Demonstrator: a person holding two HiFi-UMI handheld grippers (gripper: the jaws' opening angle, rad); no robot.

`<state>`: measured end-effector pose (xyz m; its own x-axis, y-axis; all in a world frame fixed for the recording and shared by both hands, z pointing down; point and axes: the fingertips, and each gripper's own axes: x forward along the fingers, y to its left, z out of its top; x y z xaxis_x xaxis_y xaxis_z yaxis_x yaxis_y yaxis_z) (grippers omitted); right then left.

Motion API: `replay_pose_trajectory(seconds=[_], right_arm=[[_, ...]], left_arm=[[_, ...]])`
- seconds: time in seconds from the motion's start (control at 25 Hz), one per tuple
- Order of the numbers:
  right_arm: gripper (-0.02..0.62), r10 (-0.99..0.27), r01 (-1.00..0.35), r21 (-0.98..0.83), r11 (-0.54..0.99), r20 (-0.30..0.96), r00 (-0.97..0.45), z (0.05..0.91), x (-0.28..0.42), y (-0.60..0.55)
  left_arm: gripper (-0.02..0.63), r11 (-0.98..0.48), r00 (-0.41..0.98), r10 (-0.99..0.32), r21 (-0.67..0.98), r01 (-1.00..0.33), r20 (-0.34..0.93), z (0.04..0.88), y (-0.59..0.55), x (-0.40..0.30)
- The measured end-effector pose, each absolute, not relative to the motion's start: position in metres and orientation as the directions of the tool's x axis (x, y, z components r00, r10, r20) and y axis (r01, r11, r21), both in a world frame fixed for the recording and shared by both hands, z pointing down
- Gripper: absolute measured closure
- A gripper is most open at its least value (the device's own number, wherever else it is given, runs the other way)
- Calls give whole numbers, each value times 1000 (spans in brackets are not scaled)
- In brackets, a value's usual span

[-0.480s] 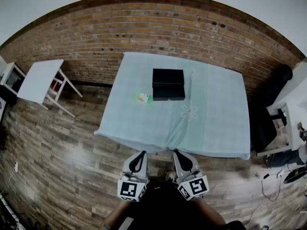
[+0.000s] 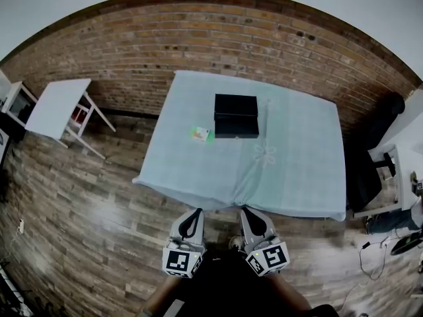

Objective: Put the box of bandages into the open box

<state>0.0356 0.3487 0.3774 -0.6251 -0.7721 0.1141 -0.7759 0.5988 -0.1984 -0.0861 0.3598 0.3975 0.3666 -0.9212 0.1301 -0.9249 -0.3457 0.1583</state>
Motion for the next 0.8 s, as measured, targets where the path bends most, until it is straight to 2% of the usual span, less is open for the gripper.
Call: replay_pose_trajectory(seconds=[0.52,0.8], right_arm=[[595,-787,-795,-163,585,122,-604,381,-10,355],[595,-791,-799,-163,579,123,-599,384,-14,346]], left_arm=[[606,-334,359,-923,170,-927,139,409,370,-142],[606,-330,357,-921,174,-928,156,420,357,-150]])
